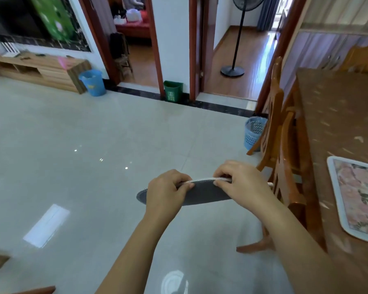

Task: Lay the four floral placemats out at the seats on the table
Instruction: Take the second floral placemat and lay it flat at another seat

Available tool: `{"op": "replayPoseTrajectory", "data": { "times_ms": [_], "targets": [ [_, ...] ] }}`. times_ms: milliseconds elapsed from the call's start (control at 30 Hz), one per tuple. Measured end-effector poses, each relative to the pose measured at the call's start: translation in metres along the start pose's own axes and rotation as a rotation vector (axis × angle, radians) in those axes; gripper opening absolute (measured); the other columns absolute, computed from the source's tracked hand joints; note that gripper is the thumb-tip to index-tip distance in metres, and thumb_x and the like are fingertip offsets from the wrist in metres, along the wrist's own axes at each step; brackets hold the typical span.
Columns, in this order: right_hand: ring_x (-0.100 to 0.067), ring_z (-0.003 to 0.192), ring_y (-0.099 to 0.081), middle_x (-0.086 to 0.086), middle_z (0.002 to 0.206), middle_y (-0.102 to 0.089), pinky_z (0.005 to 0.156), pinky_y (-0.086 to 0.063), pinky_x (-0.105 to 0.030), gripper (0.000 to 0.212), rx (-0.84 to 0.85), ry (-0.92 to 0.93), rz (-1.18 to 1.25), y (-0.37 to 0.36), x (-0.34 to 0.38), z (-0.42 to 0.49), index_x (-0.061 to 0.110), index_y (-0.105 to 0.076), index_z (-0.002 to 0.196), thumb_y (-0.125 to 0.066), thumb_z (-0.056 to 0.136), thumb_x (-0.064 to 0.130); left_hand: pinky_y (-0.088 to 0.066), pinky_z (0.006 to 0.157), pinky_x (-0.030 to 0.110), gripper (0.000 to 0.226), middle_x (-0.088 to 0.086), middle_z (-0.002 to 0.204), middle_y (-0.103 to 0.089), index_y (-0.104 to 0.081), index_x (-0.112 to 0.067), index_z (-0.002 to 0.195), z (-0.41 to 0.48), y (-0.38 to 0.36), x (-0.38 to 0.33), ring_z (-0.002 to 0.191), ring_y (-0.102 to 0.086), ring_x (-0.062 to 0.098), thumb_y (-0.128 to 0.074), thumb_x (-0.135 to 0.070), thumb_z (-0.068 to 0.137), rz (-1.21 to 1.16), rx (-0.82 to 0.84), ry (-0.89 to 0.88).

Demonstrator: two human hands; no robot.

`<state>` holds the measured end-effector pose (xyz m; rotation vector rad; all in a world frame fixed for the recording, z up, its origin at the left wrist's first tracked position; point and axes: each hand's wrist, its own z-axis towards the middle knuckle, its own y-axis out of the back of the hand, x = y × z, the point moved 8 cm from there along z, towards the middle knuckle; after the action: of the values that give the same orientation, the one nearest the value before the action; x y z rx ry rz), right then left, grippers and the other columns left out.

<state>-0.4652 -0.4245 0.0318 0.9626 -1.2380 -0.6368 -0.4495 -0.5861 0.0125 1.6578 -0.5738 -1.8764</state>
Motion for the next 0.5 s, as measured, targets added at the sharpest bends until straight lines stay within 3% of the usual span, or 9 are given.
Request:
{"op": "replayPoseTrajectory", "data": {
  "times_ms": [300,500],
  "targets": [
    [-0.013,0.088,-0.055,0.006,0.093,-0.063,0.078,-0.046,-0.033,0.007,-0.039,-0.077,-0.016,-0.008,-0.025,0.122,0.021,-0.066,0.087,-0.061,0.083,0.024,-0.046,0.075,0.037,0.006,-0.010,0.074,-0.065,-0.068,-0.023,0.073,0.134,-0.017,0.029,0.077,-0.060,0.014,-0.068,-0.019,0.077,0.007,0.071,-0.056],
    [-0.010,0.082,-0.054,0.007,0.090,-0.064,0.074,-0.045,-0.025,0.005,-0.093,-0.152,-0.021,-0.003,-0.042,0.218,0.023,-0.066,0.086,-0.063,0.082,0.024,-0.045,0.076,0.032,0.006,-0.016,0.071,-0.059,-0.068,-0.024,0.073,0.248,-0.023,0.042,0.077,-0.059,0.011,-0.068,-0.020,0.077,0.001,0.156,-0.114]
  ]
}}
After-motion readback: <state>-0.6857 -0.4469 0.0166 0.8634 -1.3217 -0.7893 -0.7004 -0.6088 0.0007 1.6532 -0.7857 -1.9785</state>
